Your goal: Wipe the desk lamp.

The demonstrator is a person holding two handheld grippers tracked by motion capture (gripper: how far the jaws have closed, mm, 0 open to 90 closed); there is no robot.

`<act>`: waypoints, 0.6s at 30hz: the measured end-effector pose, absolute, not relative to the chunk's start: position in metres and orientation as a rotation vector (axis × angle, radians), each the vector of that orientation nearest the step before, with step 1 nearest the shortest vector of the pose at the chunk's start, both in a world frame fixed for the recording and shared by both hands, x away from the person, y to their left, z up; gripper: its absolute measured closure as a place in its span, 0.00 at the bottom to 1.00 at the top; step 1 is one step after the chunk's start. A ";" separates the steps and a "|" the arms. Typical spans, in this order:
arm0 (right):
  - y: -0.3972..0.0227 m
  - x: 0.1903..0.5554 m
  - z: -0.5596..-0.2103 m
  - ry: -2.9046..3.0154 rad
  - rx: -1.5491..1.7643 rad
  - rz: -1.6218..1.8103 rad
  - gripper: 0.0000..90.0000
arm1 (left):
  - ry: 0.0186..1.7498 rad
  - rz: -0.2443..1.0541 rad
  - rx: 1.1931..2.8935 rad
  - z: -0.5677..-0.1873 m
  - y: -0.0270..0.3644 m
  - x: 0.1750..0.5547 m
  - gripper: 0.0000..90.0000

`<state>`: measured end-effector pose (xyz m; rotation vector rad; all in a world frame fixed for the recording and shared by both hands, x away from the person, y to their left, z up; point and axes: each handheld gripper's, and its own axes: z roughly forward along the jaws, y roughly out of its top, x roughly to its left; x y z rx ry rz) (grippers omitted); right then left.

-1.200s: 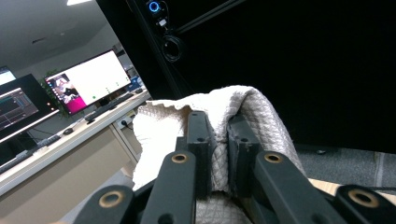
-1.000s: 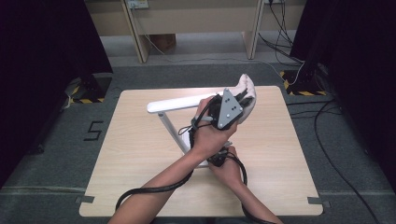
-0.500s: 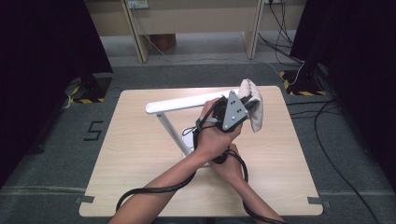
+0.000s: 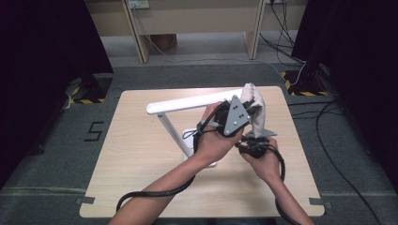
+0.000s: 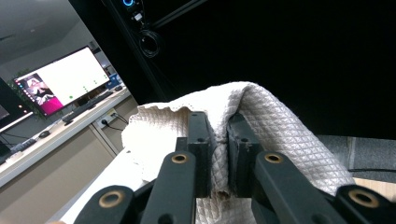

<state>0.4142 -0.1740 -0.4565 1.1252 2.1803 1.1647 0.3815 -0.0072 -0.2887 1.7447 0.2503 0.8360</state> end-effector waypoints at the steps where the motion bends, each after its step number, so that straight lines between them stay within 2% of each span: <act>1: -0.182 0.412 -0.456 2.170 1.145 1.161 0.69 | 0.255 0.837 1.746 -0.290 -0.008 0.382 0.91; 7: -0.202 0.399 -0.467 2.156 1.186 1.156 0.68 | 0.271 0.827 1.760 -0.303 -0.011 0.384 0.91; 18: -0.198 0.391 -0.474 2.151 1.191 1.178 0.68 | 0.329 0.876 1.741 -0.318 0.001 0.386 0.91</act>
